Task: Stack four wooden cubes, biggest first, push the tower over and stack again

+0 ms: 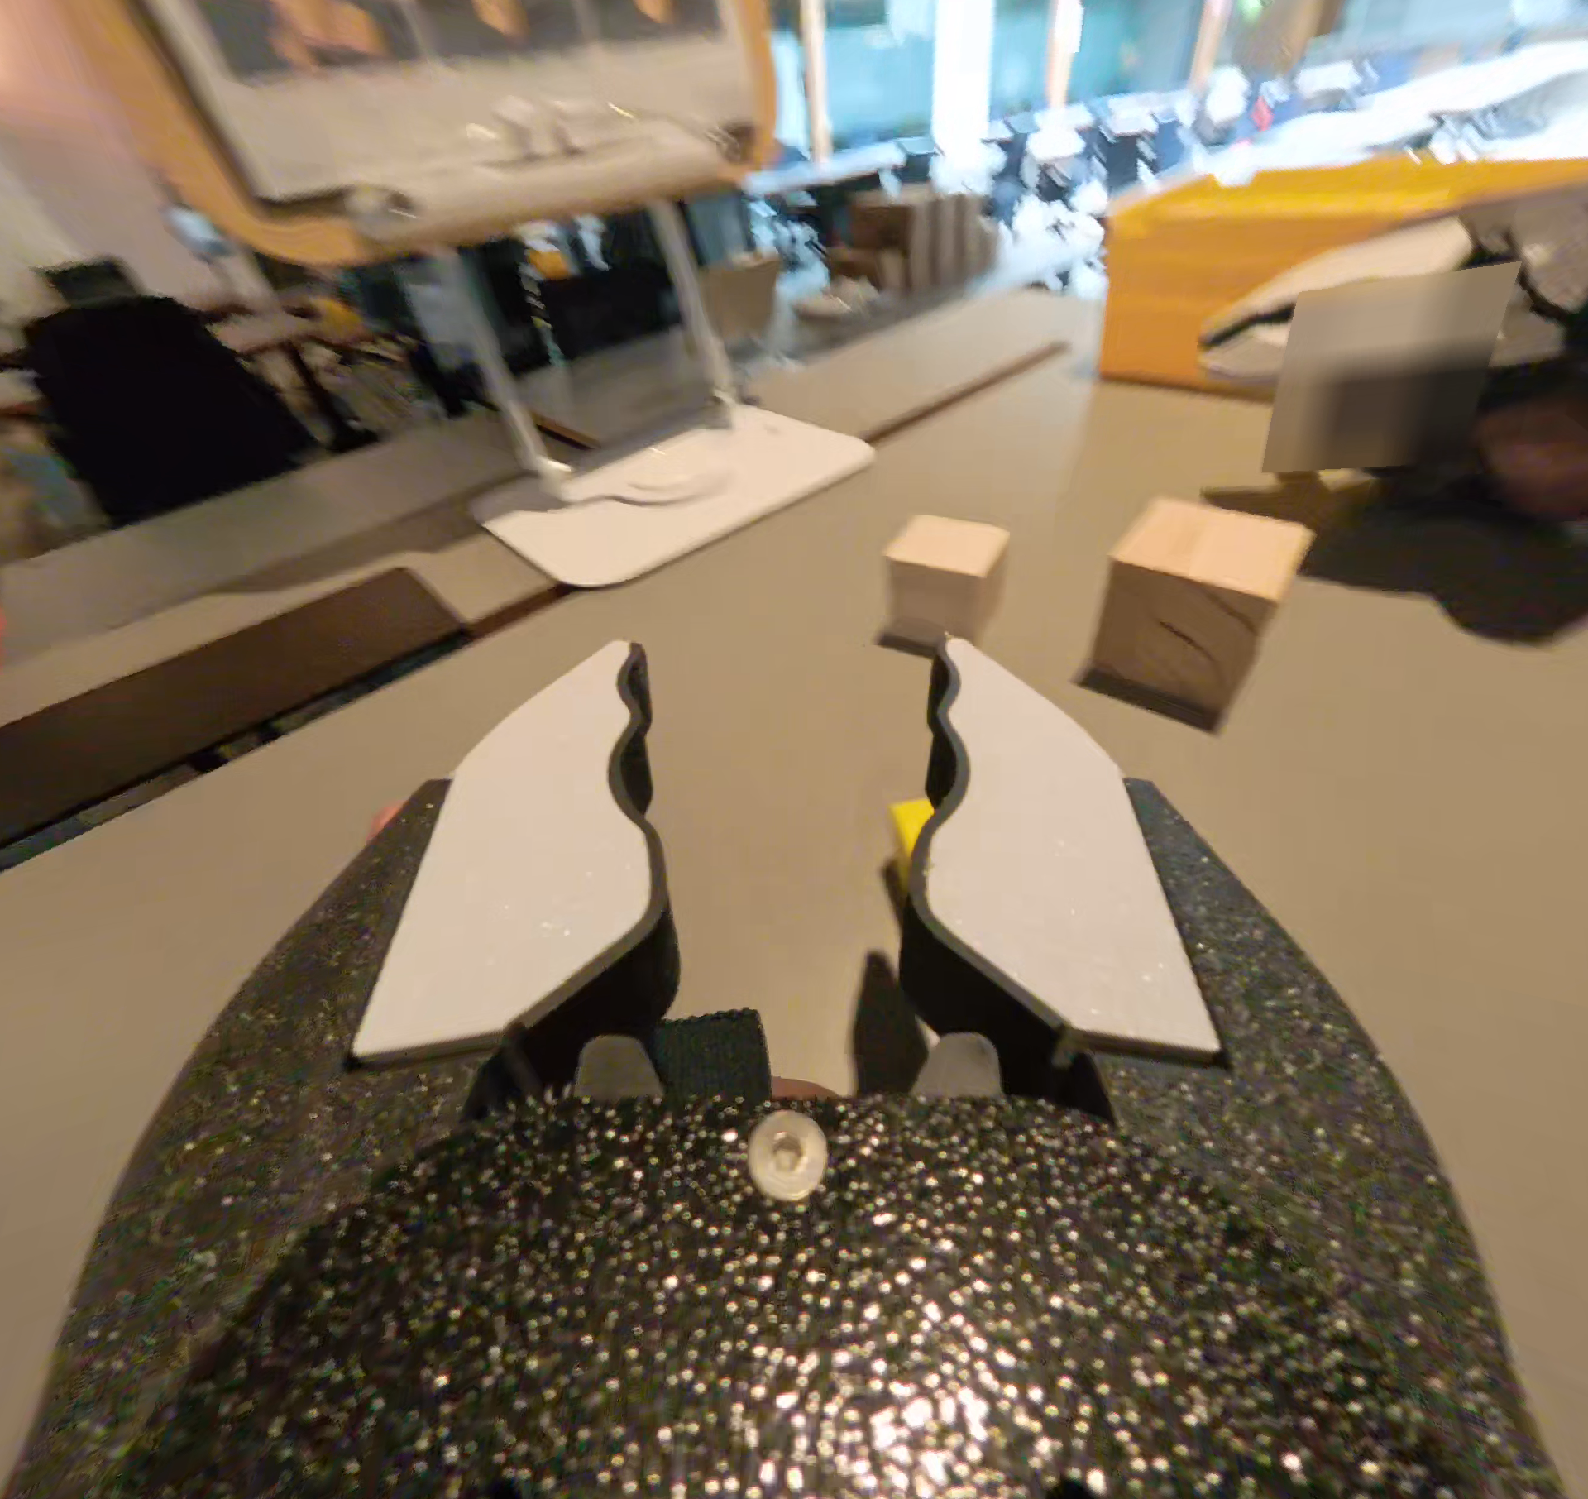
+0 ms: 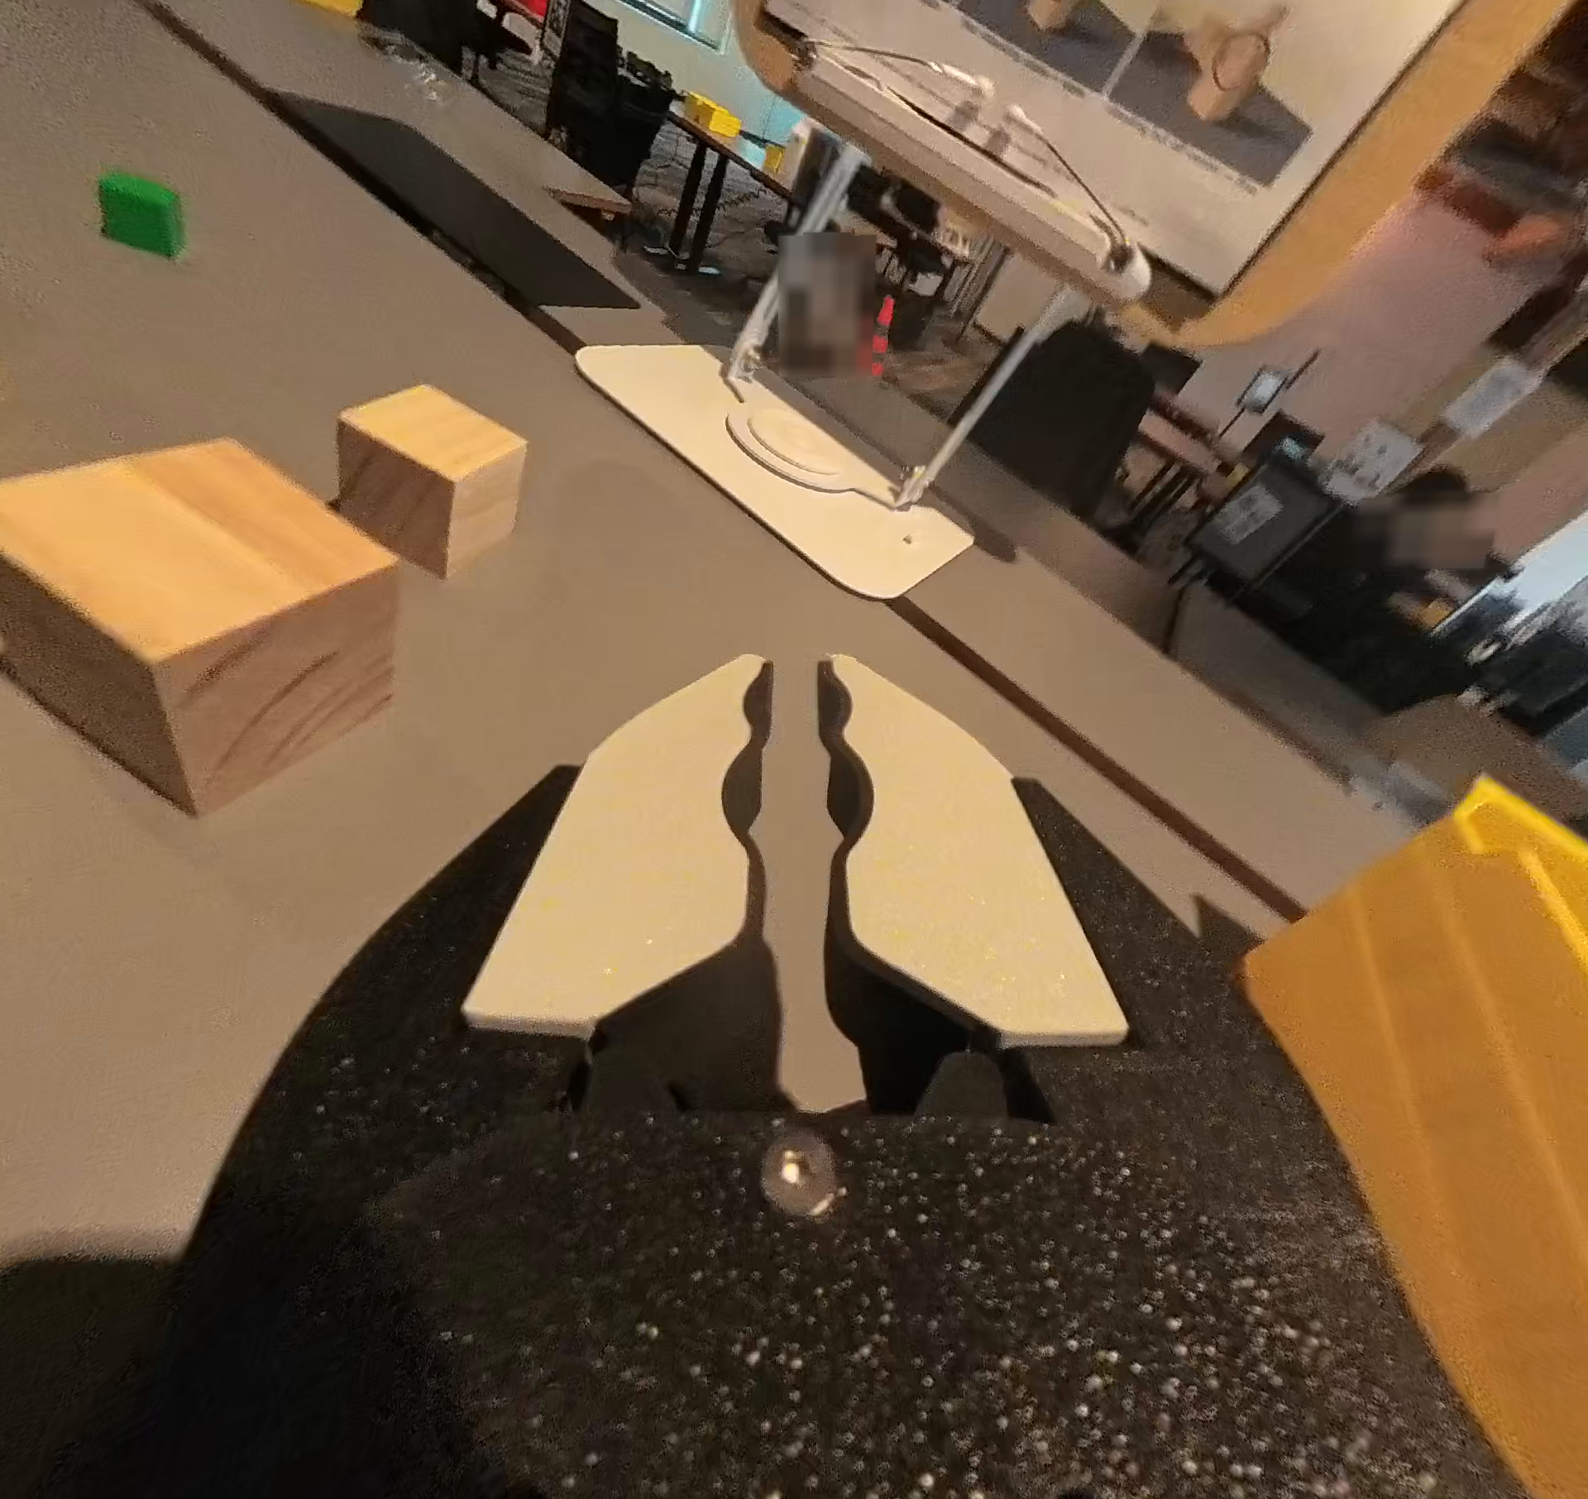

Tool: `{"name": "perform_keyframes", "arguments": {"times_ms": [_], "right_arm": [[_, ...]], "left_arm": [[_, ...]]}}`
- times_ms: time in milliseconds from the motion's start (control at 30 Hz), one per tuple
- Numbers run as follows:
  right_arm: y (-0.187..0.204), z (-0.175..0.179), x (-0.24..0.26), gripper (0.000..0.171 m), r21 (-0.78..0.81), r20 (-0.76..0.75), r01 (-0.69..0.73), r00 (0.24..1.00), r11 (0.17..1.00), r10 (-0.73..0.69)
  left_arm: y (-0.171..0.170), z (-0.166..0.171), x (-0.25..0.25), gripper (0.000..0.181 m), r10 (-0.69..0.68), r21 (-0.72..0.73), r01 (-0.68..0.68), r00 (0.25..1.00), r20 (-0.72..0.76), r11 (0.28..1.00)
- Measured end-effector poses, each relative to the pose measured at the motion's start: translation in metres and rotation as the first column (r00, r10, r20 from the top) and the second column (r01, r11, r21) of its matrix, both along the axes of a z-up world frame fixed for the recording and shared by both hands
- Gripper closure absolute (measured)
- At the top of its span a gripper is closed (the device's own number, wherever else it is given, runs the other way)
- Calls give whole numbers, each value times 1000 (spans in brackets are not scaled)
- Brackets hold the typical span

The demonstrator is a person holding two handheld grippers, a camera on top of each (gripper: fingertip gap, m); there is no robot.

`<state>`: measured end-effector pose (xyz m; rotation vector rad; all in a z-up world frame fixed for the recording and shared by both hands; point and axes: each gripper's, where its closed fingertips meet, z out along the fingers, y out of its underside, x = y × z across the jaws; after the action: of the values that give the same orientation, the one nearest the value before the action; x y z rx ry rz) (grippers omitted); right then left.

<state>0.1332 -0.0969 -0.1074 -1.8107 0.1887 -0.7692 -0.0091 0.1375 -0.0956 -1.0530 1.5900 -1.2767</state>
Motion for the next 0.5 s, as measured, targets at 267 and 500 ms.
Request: {"name": "perform_keyframes", "arguments": {"times_ms": [267,500], "right_arm": [[65,14,-13,135,78,-491,19,871,997,21],[122,-39,-50,86,-378,-710,-215,691,900,-133]], "left_arm": [[63,25,-5,126,175,-395,-126,980,92,910],[71,24,-5,128,173,-466,-120,982,71,876]]}}
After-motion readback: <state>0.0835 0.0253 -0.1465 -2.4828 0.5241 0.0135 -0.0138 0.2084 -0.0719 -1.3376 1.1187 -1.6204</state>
